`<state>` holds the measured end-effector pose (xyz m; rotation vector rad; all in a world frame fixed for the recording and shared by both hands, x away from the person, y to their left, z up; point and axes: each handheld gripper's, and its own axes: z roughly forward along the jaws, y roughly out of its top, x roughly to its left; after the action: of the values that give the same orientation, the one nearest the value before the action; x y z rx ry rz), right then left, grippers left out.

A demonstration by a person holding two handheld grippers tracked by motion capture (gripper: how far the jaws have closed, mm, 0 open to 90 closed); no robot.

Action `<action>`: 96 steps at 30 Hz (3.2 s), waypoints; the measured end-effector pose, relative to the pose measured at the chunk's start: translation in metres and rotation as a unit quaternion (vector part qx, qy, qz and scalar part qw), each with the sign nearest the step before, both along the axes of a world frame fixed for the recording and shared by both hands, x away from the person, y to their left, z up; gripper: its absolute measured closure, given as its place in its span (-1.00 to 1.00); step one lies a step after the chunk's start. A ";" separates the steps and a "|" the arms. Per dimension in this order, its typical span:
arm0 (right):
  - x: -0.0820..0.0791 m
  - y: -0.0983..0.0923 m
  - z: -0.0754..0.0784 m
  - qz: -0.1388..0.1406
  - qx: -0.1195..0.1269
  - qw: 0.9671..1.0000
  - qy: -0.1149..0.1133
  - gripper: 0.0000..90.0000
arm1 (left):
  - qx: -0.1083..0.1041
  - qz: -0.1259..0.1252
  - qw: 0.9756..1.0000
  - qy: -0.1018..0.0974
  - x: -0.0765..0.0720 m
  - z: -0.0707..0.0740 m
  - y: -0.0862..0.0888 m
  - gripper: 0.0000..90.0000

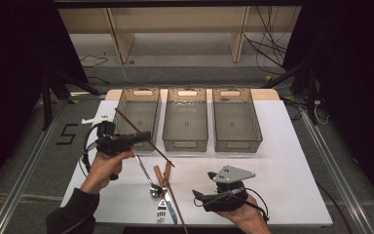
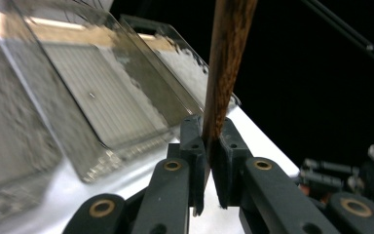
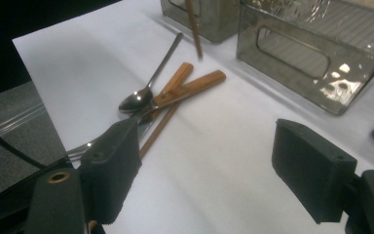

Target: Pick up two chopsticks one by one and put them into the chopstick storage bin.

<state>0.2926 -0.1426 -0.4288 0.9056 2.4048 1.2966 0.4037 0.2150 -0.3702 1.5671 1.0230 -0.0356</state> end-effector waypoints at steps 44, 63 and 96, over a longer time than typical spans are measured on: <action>0.000 -0.020 -0.011 -0.027 0.023 0.999 0.010 -0.59 | 0.145 0.095 0.983 0.058 0.109 0.009 0.032 0.86; 0.000 -0.021 -0.013 -0.025 0.019 0.999 0.013 -0.58 | 0.155 0.077 0.980 0.099 0.122 -0.014 0.014 0.85; 0.000 -0.020 -0.015 -0.028 0.014 0.999 0.018 -0.57 | 0.164 0.139 0.971 0.103 0.126 -0.023 0.008 -0.21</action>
<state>0.2928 -0.1625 -0.4437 1.0053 2.3760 1.3067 0.5296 0.2229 -0.3931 1.7253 1.4624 0.1754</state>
